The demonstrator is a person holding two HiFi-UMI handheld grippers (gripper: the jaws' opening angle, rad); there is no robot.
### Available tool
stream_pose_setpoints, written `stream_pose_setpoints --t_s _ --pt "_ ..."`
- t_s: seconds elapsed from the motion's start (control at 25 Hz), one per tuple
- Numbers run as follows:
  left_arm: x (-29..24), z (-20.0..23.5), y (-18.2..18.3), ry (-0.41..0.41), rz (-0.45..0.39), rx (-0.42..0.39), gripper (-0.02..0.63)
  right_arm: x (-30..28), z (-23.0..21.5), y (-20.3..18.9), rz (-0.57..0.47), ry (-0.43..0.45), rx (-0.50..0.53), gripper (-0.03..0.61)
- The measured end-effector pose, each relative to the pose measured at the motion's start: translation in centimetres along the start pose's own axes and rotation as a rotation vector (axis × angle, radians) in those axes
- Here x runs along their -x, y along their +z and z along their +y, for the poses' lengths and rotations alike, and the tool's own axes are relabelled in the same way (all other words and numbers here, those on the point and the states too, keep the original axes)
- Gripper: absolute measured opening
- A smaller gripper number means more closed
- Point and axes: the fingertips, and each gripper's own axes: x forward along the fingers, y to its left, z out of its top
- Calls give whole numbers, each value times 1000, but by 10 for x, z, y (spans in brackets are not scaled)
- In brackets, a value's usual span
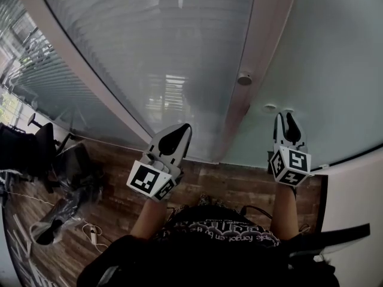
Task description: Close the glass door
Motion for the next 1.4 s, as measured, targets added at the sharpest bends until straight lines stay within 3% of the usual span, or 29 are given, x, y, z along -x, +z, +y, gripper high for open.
stream_pose_setpoints --t_s 0.12,0.2,0.24,0.56,1.12,1.4 --pt "-5 -4 0 -8 -1 -2 2 16 -3 10 -39 -6 -15 99" --pt "-8 -6 1 -10 -3 -4 2 27 -2 15 -61 -11 -15 15" --pt "-9 -7 2 -11 -5 -5 2 31 0 16 -69 -9 -13 5" --pt "-14 -18 7 -12 -5 -10 2 57 23 22 -109 59 -3 3" --pt "-30 -21 28 9 -15 -37 2 73 19 61 -199 40 65 3" --pt "-29 -25 19 -3 -7 -27 2 75 18 61 -203 43 71 3"
